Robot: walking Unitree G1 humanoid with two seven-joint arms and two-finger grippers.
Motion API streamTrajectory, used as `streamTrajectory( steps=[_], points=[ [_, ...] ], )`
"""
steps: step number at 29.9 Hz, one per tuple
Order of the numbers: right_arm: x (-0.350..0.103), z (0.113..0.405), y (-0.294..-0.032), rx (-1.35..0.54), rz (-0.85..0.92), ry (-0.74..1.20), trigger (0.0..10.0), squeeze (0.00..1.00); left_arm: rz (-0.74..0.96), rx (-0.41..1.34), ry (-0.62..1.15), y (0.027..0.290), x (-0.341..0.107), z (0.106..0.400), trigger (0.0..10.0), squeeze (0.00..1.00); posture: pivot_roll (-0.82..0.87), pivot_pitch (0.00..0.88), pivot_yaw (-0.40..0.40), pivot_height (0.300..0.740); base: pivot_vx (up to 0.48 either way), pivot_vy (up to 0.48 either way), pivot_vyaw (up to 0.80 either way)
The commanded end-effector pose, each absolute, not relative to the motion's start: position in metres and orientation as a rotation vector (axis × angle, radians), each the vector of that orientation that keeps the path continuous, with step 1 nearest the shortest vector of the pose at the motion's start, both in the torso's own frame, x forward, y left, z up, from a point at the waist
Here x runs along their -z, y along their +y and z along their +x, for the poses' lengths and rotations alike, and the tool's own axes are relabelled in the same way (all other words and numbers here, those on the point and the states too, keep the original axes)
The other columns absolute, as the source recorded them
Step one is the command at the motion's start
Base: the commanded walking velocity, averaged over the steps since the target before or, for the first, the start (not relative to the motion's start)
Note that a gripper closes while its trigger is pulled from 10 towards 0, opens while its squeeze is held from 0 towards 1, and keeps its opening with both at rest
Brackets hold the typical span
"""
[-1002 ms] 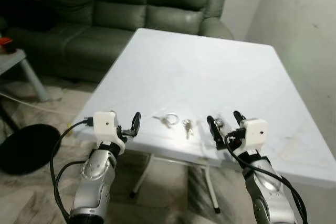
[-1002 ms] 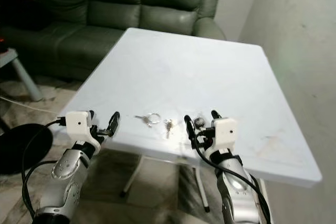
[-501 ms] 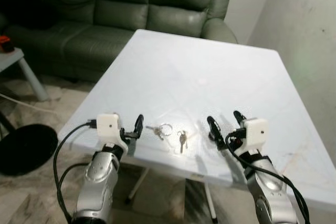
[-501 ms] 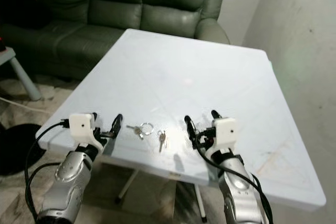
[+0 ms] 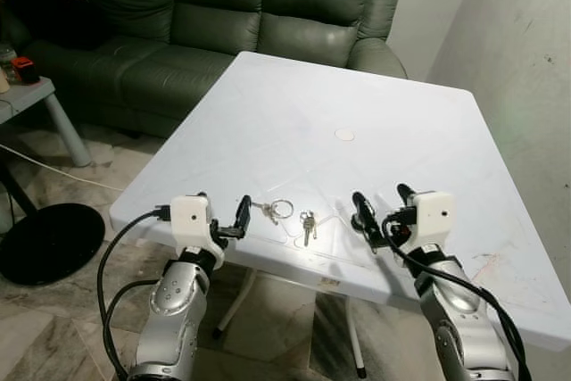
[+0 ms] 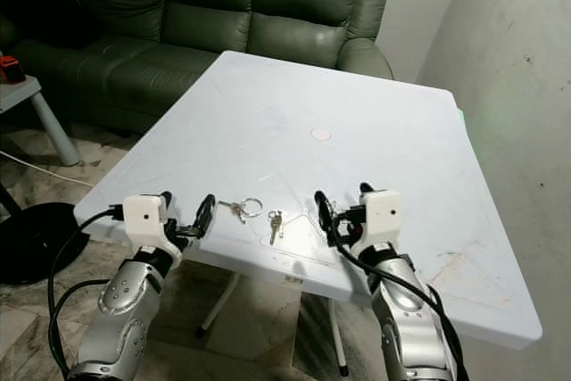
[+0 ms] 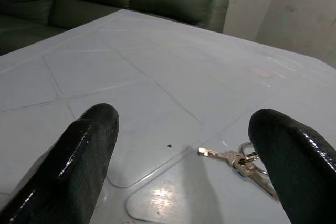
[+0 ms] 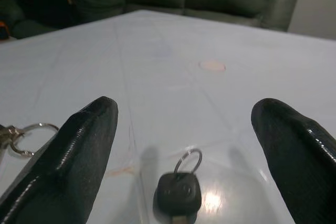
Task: Hang keys on a hook
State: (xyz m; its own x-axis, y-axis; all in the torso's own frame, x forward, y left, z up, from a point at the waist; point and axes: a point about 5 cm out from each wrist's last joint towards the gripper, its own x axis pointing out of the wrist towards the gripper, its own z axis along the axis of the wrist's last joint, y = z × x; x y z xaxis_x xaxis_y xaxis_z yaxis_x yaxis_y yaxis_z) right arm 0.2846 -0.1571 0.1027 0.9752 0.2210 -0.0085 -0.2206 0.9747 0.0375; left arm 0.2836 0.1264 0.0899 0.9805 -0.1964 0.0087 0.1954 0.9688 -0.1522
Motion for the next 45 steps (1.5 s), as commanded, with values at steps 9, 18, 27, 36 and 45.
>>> streamTrajectory(
  steps=[9,18,27,36,45],
  points=[
    [-0.111,0.289,-0.153,-0.186,0.053,0.018,10.0,0.00,-0.151,0.223,-0.014,0.122,-0.094,0.284,10.0,0.00,0.09,0.026,-0.085,0.740,0.000,0.000,0.00],
    [-0.110,0.302,-0.135,-0.044,0.063,0.105,10.0,0.00,-0.112,0.333,-0.024,0.107,-0.097,0.279,10.0,0.00,0.09,0.025,-0.081,0.740,0.000,0.000,0.00],
    [-0.109,0.308,-0.113,0.070,0.104,0.172,10.0,0.00,-0.083,0.427,-0.030,0.095,-0.097,0.273,10.0,0.00,0.10,0.015,-0.090,0.740,0.000,0.000,0.00],
    [-0.104,0.309,-0.113,0.148,0.066,0.221,10.0,0.00,-0.076,0.478,-0.020,0.088,-0.096,0.268,10.0,0.00,0.11,0.011,-0.093,0.740,0.000,0.000,0.00],
    [-0.107,0.313,-0.110,0.141,0.036,0.200,10.0,0.00,-0.072,0.517,-0.017,0.081,-0.096,0.264,10.0,0.00,0.10,0.009,-0.089,0.740,0.000,0.000,0.00]
  ],
)
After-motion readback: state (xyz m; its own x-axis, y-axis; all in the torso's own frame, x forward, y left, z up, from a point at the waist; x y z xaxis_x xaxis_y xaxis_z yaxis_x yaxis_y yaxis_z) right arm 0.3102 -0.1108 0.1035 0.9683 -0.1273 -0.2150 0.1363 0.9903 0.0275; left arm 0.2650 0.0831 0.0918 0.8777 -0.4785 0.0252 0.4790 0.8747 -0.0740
